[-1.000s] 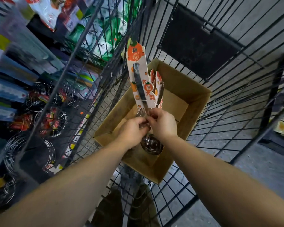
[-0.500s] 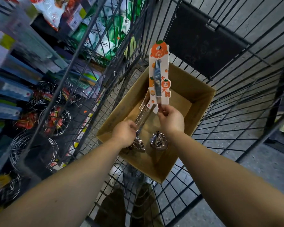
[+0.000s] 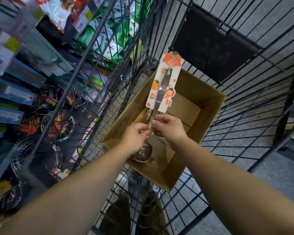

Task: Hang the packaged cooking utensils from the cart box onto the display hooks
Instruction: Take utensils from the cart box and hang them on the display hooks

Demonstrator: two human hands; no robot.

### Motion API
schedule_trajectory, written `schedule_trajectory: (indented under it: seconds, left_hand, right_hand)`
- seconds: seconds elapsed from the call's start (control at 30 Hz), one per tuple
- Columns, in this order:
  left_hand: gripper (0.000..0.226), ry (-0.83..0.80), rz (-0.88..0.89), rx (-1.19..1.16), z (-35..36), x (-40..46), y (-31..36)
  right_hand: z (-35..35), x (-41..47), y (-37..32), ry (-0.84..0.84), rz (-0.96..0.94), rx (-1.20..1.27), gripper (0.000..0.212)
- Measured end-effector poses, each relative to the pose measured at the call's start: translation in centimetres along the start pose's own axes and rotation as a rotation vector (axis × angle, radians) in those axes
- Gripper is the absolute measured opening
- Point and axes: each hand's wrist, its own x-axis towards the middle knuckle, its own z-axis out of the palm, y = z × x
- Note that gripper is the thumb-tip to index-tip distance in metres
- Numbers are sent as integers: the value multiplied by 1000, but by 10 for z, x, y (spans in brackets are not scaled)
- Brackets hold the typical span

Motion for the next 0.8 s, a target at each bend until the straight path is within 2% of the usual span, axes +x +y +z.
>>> schedule_trajectory:
  seconds: [0.1,0.2,0.33,0.4,0.5,0.67,0.8]
  left_hand:
    - [21,157,31,163,-8,-1,-2]
    - [20,248,56,318,-21,-1,-10]
    - [17,251,137,360,-35,7,-21]
    - [14,247,153,320,-38,9,-25]
    - [11,255,185,298,-40,8,-29]
    - [11,288,220,282,-47,-9,-13]
    - [19,282,279,270,-58,-41,11]
  right_hand:
    - [-8,12,13,58,97,71,15]
    - [-15,34,35,168,222,-52,22]
    - [6,50,52,26,293,-197,41]
    - [22,55,63,-19,309,-173,36]
    - [31,55,74,12,367,77,13]
    - [17,20,61,84,351,220,19]
    - [12,-21,30,186,234,126,20]
